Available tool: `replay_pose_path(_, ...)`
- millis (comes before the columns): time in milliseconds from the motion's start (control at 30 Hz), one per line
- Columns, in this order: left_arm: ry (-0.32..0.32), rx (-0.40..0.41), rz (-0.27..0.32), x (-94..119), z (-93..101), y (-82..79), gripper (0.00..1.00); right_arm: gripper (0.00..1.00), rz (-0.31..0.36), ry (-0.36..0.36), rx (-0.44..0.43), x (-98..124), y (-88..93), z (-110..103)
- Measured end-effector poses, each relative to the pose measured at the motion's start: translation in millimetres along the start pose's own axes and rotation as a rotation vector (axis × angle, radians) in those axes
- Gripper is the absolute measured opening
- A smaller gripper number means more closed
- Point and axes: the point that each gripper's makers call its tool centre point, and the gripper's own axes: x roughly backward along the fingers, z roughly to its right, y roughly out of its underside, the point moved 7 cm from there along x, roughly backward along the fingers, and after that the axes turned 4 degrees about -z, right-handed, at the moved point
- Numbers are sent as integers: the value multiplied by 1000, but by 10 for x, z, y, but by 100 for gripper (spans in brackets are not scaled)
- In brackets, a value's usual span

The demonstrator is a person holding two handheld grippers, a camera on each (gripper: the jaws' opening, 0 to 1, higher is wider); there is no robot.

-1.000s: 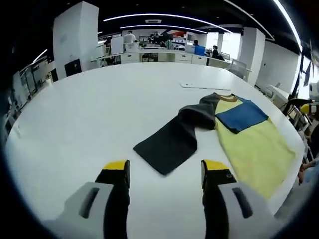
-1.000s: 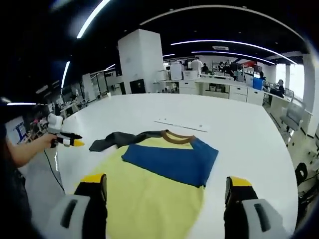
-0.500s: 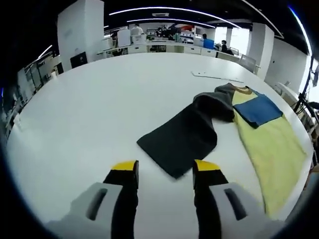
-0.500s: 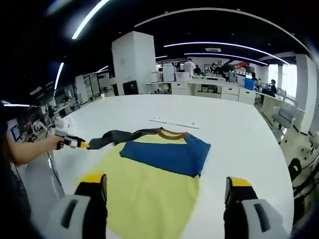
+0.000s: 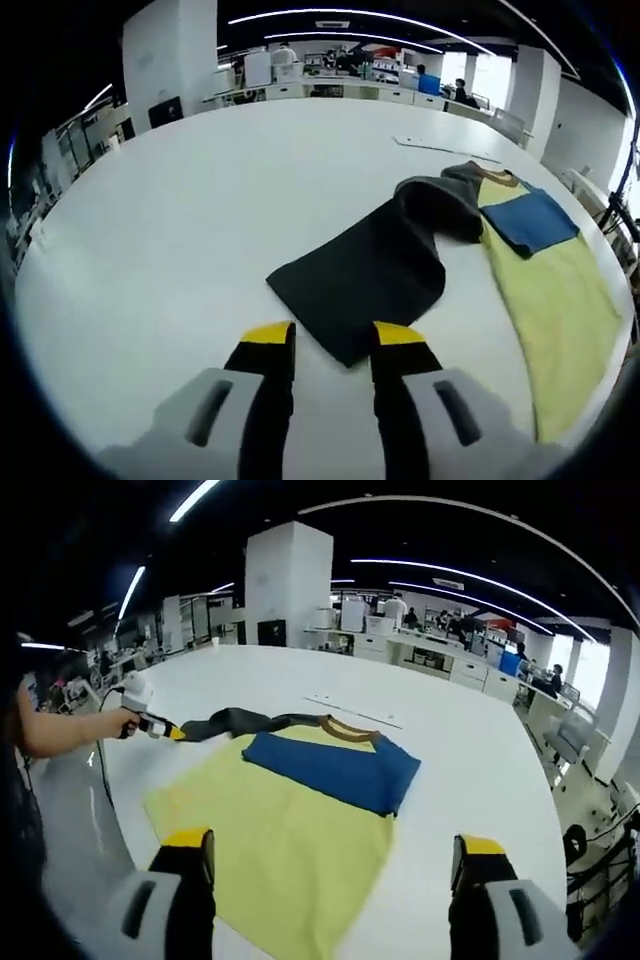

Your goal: Fold the garment on the visible template until the final outline fits inside the template.

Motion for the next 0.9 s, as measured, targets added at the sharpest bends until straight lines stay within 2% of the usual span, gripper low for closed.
replay_pose_path(67, -2, 16, 14, -12, 8, -7, 24, 100, 8, 2, 1, 11, -5, -21)
replay_pose_path(333, -42, 38, -3, -29, 64, -61, 18, 100, -2, 11, -2, 24, 18, -69)
replay_pose_path(400, -38, 48, 2, -32, 87, -70, 13, 100, -2, 13, -2, 23, 30, -61)
replay_pose_path(467, -27, 78, 8, -47, 92, -73, 3, 100, -2, 10, -18, 22, 45, -58)
replay_pose_path(500, -30, 110, 11, -45, 92, -72, 2, 100, -1, 9, -20, 25, 48, -60)
replay_pose_path(567, -29, 94, 7, -40, 80, -81, 1, 100, 0, 13, -24, 35, 58, -61)
replay_pose_path(633, -17, 116, 3, -19, 69, -80, 0, 100, -1, 15, -26, 47, 66, -66)
replay_pose_path(833, -26, 91, 53, 92, -88, -155, 0, 99, 2, 8, -44, 48, 94, -69)
replay_pose_path(900, -44, 56, 64, 126, -177, -207, 0, 99, 0, 3, -46, 34, 104, -83)
